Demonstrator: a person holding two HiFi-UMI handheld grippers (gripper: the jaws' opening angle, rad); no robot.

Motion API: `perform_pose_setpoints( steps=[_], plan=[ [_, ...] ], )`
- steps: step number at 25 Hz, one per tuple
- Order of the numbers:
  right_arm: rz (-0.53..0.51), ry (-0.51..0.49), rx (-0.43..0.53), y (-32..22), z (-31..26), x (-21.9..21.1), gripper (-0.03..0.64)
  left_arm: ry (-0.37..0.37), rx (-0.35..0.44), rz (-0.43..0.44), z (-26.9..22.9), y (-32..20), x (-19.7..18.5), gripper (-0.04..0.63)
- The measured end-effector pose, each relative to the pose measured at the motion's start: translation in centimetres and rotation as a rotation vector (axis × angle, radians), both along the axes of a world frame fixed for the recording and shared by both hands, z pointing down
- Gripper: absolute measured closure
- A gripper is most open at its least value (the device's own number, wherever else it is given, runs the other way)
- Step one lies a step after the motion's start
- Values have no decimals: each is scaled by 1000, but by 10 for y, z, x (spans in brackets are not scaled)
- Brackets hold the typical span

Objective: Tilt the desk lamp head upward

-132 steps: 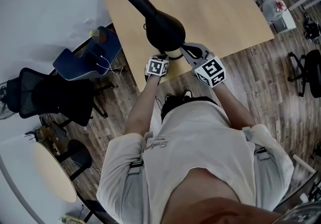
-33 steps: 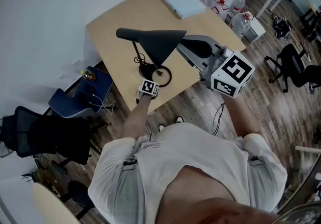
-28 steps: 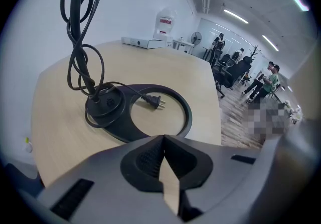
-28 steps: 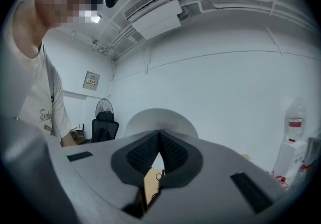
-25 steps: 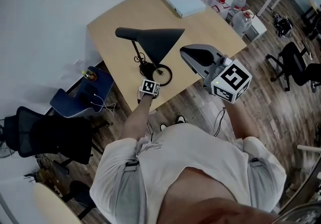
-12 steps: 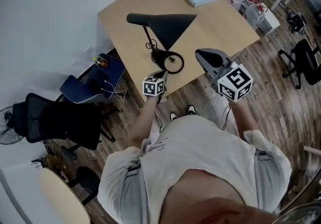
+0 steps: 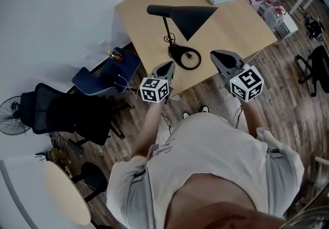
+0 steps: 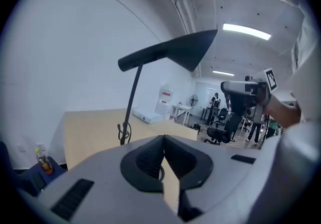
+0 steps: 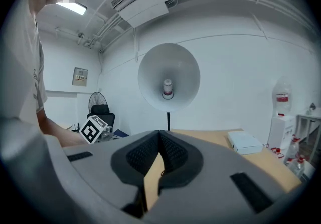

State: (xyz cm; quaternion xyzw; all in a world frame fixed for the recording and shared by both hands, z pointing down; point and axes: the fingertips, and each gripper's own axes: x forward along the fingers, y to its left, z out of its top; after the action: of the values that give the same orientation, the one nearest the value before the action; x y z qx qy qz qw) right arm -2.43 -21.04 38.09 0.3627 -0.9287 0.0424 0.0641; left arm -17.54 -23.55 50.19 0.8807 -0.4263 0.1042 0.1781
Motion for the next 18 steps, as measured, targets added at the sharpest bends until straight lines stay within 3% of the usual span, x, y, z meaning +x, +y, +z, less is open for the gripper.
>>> perform_pose_setpoints(
  steps=[9, 14, 18],
  plan=[
    [-12, -6, 87, 4, -25, -25, 621, -50, 198, 61, -88, 16, 9, 580],
    [1, -40, 102, 5, -33, -30, 622, 37, 201, 80, -113, 21, 16, 580],
    [13, -39, 111, 6, -34, -31, 621, 22, 239, 69, -128, 23, 14, 580]
  ],
)
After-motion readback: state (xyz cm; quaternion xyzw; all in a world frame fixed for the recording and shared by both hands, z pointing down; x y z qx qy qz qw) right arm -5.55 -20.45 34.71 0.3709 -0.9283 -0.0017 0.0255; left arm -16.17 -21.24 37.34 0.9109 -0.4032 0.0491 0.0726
